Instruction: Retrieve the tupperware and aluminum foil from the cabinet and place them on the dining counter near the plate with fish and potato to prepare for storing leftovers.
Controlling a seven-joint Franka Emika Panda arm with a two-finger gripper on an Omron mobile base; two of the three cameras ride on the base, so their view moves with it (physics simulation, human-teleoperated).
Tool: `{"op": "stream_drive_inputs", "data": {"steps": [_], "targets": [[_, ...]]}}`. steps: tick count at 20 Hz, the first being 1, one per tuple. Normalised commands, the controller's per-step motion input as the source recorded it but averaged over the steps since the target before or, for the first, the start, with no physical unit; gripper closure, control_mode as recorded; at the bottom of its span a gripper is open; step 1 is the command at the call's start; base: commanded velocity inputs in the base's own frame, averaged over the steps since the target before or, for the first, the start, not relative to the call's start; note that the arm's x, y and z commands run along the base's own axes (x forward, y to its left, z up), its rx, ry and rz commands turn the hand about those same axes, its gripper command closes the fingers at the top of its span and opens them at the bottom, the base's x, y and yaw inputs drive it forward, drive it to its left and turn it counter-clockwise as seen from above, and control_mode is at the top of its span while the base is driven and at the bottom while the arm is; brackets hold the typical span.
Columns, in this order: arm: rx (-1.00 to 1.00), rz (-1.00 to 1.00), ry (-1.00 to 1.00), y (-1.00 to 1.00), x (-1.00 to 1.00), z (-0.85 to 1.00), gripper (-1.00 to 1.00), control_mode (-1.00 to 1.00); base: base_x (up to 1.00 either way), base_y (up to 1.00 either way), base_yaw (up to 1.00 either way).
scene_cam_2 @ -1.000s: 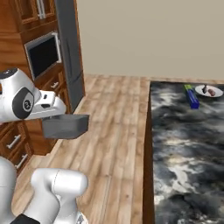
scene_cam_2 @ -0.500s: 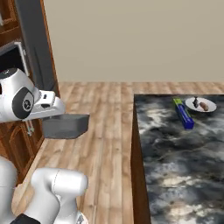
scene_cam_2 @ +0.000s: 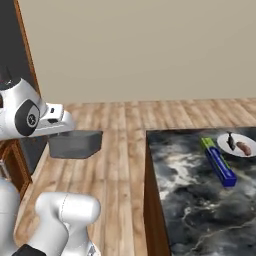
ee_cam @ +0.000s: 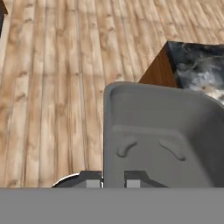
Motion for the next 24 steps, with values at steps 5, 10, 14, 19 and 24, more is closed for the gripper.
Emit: {"op": "stream_drive_inputs", "data": {"steps": [5,10,14,19,24], "targets": [[0.0,0.0,0.0,0.0,0.0,0.0,1.0,1.0,1.0,0.46,-0.17],[0.0,0.0,0.0,0.0,0.0,0.0,1.0,1.0,1.0,0.39,-0.23],[0.0,0.0,0.0,0.0,0.0,0.0,1.0,1.0,1.0,0.5,-0.27],[0.0,0.0,0.0,0.0,0.0,0.0,1.0,1.0,1.0,0.44,-0.39],[0.0,0.0,0.0,0.0,0.0,0.0,1.0,1.0,0.88,0.37,-0.61]]}}
